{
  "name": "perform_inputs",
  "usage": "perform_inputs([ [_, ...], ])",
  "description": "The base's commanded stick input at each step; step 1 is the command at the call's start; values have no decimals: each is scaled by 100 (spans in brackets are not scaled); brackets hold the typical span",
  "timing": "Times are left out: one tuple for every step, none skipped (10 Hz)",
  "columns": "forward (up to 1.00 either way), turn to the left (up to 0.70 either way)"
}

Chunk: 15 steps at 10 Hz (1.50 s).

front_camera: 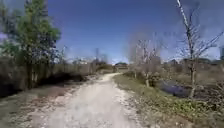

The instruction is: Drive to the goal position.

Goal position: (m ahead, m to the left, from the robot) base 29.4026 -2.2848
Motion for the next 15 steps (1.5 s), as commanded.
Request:
perform_inputs([
  [70, 0],
  [70, 0],
  [70, 0],
  [70, 0],
  [70, 0],
  [70, 0],
  [70, 0],
  [70, 0],
  [70, 0],
  [70, 0],
  [70, 0],
  [70, 0],
  [70, 0],
  [70, 0],
  [70, 0],
])
